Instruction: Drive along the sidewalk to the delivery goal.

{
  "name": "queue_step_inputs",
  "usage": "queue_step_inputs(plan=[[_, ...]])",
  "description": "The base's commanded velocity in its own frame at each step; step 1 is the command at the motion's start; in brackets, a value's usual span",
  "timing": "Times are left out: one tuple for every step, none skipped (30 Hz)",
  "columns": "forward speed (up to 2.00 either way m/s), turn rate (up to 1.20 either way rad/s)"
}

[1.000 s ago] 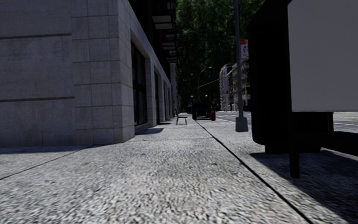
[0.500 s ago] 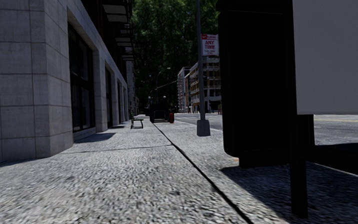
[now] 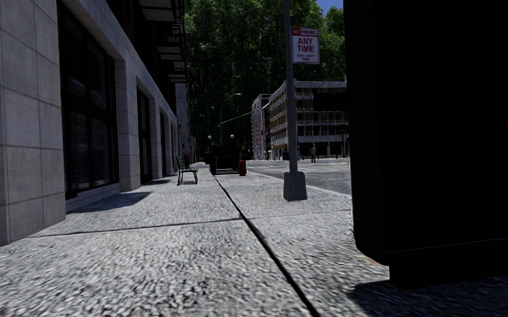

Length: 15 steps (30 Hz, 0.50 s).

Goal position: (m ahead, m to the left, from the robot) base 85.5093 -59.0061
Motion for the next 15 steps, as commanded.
queue_step_inputs(plan=[[2.00, 0.00], [2.00, 0.00], [2.00, 0.00], [2.00, 0.00], [2.00, 0.00], [2.00, 0.00], [2.00, 0.00], [2.00, 0.00], [2.00, 0.00], [2.00, 0.04], [2.00, 0.04], [2.00, 0.32], [2.00, 0.42], [2.00, 0.44], [2.00, 0.44]])
